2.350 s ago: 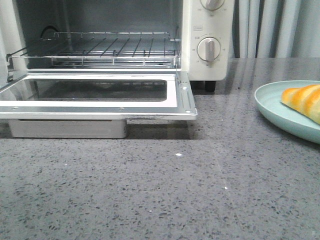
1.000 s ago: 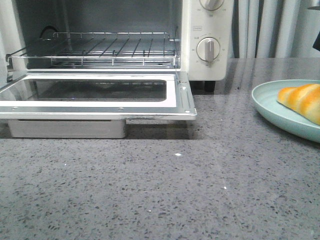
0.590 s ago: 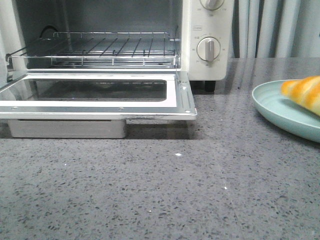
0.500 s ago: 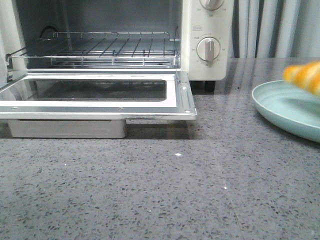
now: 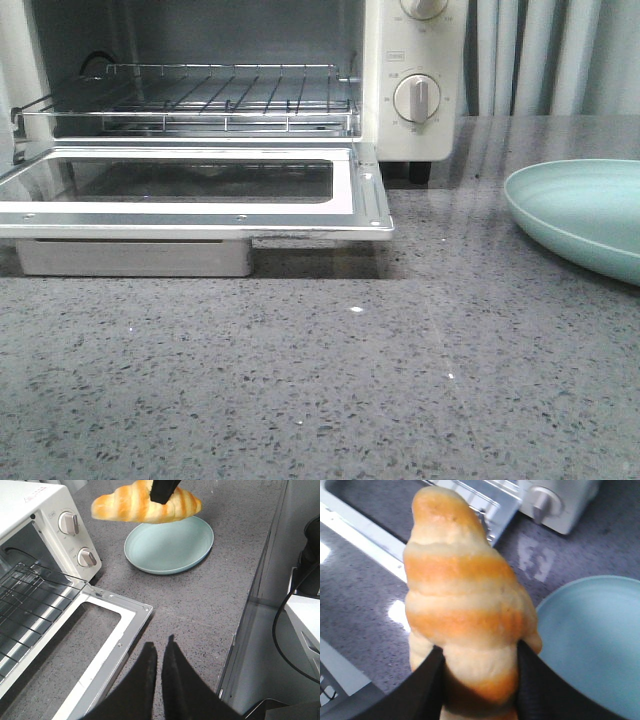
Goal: Put bread in oven
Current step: 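Carry the held bread roll with the right gripper into the oven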
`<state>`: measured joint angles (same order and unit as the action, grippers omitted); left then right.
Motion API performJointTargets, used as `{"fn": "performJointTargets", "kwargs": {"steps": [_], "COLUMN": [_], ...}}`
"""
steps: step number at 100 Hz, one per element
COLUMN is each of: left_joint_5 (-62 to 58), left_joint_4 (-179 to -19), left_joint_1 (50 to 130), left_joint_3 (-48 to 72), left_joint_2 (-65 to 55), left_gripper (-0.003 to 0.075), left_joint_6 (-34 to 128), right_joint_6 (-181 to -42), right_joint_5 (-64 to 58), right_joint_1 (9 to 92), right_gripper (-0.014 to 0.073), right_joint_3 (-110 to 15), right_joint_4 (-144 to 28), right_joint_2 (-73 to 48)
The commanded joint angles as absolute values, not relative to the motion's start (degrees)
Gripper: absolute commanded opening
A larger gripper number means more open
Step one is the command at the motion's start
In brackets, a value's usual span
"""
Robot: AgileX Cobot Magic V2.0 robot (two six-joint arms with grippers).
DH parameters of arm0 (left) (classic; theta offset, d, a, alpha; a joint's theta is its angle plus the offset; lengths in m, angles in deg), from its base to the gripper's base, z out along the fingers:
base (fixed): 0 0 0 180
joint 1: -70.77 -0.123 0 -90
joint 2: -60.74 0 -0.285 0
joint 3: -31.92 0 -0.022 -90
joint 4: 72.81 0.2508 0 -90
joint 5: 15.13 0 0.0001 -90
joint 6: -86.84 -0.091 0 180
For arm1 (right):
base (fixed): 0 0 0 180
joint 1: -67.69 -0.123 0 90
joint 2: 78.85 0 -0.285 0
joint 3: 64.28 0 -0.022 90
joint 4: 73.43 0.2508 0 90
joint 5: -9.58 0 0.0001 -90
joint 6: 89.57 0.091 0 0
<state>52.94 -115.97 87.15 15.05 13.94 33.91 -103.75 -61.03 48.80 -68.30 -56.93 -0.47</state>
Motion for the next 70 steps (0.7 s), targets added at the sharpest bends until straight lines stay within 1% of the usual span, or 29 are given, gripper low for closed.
{"fn": "performJointTargets", "kwargs": {"steps": [1, 15, 36, 54, 70], "left_joint_5": [49.65, 49.51, 49.3, 49.01, 49.01], "left_joint_4": [-119.47, -119.51, -119.51, -119.6, -119.6], "left_joint_1": [87.33, 87.33, 87.33, 87.33, 87.33], "left_joint_3": [16.49, 16.49, 16.49, 16.49, 16.49], "left_joint_2": [13.74, 13.74, 13.74, 13.74, 13.74], "left_gripper": [-0.002, -0.002, -0.002, -0.002, -0.002], "left_joint_6": [34.67, 34.34, 34.1, 33.57, 33.57], "right_joint_6": [-102.98, -102.21, -101.79, -102.17, -104.08], "right_joint_5": [-59.25, -59.6, -60.82, -61.42, -61.42], "right_joint_1": [44.12, 37.49, 30.38, 25.76, 23.22], "right_gripper": [0.0217, 0.0217, 0.0217, 0.0217, 0.0217], "right_joint_3": [-72.6, -78.29, -89.56, -98.52, -104.57], "right_joint_4": [-55.63, -58.45, -67.96, -80.06, -86.8], "right_joint_2": [0.29, 6.36, 17.52, 26.22, 32.81]}}
